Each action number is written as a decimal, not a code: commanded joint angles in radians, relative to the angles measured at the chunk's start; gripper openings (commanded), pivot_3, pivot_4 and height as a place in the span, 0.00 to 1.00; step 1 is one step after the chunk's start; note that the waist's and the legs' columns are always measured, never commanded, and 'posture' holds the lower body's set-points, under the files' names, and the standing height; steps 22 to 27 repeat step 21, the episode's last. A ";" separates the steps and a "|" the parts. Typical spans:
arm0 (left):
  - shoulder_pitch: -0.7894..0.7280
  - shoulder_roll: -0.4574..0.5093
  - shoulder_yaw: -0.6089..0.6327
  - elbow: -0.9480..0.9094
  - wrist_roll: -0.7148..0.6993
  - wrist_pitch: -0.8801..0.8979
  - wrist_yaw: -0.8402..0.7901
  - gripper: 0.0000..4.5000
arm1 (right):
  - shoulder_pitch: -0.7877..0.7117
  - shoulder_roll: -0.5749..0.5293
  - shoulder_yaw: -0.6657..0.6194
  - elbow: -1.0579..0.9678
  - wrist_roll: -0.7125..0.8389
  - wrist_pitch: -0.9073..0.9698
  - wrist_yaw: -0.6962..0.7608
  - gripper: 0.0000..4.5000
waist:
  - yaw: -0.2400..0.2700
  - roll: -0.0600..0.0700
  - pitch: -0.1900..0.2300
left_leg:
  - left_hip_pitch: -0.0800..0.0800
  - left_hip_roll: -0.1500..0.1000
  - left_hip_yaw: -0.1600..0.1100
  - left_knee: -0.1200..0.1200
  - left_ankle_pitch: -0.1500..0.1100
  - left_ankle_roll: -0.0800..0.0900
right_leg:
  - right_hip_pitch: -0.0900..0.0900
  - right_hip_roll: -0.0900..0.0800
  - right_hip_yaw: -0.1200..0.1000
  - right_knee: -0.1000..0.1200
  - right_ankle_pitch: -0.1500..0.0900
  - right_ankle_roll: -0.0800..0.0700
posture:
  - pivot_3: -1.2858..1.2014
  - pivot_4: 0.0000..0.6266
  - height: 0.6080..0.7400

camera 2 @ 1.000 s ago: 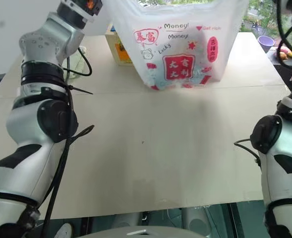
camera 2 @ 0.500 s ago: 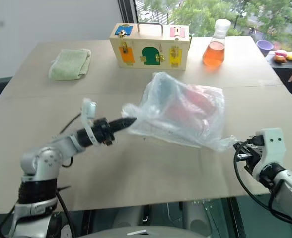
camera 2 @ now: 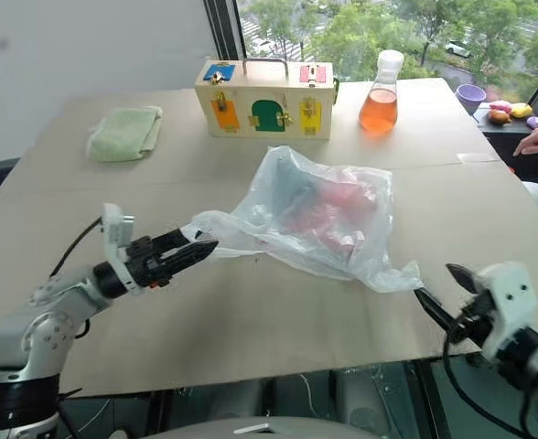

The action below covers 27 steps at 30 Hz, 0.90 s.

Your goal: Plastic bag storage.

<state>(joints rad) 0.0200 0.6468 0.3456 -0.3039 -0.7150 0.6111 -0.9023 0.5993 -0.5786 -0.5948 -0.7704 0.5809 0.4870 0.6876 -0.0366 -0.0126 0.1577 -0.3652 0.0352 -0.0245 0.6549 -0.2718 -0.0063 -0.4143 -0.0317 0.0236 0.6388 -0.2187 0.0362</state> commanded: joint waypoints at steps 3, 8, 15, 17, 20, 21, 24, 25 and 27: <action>0.026 0.051 0.077 0.026 0.023 -0.075 -0.026 0.98 | 0.031 -0.015 -0.137 0.071 0.022 -0.131 0.119 1.00 | 0.006 -0.005 0.000 | -0.001 0.000 0.001 0.000 -0.005 0.002 | 0.000 0.000 0.000 -0.005 -0.002 -0.001 | 0.52 0.24 1.00; 0.039 0.086 0.132 0.086 0.037 -0.093 -0.025 0.98 | 0.127 -0.016 -0.201 0.131 0.017 -0.234 0.277 1.00 | 0.026 -0.006 0.001 | -0.001 0.001 0.002 -0.001 -0.006 0.003 | 0.000 0.000 0.001 -0.006 -0.003 -0.001 | 0.52 0.24 1.00; 0.028 0.137 0.124 0.114 0.025 -0.086 -0.074 0.98 | 0.051 -0.104 -0.179 0.177 0.013 -0.213 0.277 1.00 | 0.021 -0.008 0.002 | 0.003 0.001 0.006 -0.001 -0.006 0.003 | 0.000 -0.001 0.003 -0.005 -0.003 0.000 | 0.52 0.24 1.00; 0.026 0.137 0.127 0.122 0.031 -0.092 -0.074 0.98 | 0.012 -0.129 -0.167 0.202 0.011 -0.201 0.272 1.00 | 0.021 -0.009 0.002 | 0.003 0.001 0.007 -0.001 -0.006 0.003 | 0.000 0.000 0.004 -0.005 -0.003 0.000 | 0.52 0.24 1.00; 0.015 0.125 0.120 0.114 0.036 -0.095 -0.052 0.98 | -0.040 -0.168 -0.143 0.250 -0.005 -0.204 0.287 1.00 | 0.024 -0.009 0.002 | 0.003 0.002 0.007 -0.001 -0.006 0.003 | 0.000 0.000 0.004 -0.004 -0.003 0.000 | 0.52 0.24 1.00; 0.014 0.122 0.119 0.105 0.035 -0.094 -0.045 0.98 | -0.060 -0.182 -0.138 0.264 -0.003 -0.198 0.289 1.00 | 0.024 -0.009 0.002 | 0.002 0.002 0.007 -0.001 -0.006 0.003 | 0.000 0.000 0.004 -0.004 -0.003 0.000 | 0.52 0.24 1.00; 0.014 0.122 0.119 0.105 0.035 -0.094 -0.045 0.98 | -0.060 -0.182 -0.138 0.264 -0.003 -0.198 0.289 1.00 | 0.024 -0.009 0.002 | 0.002 0.002 0.007 -0.001 -0.006 0.003 | 0.000 0.000 0.004 -0.004 -0.003 0.000 | 0.52 0.24 1.00; 0.014 0.122 0.119 0.105 0.035 -0.094 -0.045 0.98 | -0.060 -0.182 -0.138 0.264 -0.003 -0.198 0.289 1.00 | 0.024 -0.009 0.002 | 0.002 0.002 0.007 -0.001 -0.006 0.003 | 0.000 0.000 0.004 -0.004 -0.003 0.000 | 0.52 0.24 1.00; 0.014 0.122 0.119 0.105 0.035 -0.094 -0.045 0.98 | -0.060 -0.182 -0.138 0.264 -0.003 -0.198 0.289 1.00 | 0.024 -0.009 0.002 | 0.002 0.002 0.007 -0.001 -0.006 0.003 | 0.000 0.000 0.004 -0.004 -0.003 0.000 | 0.52 0.24 1.00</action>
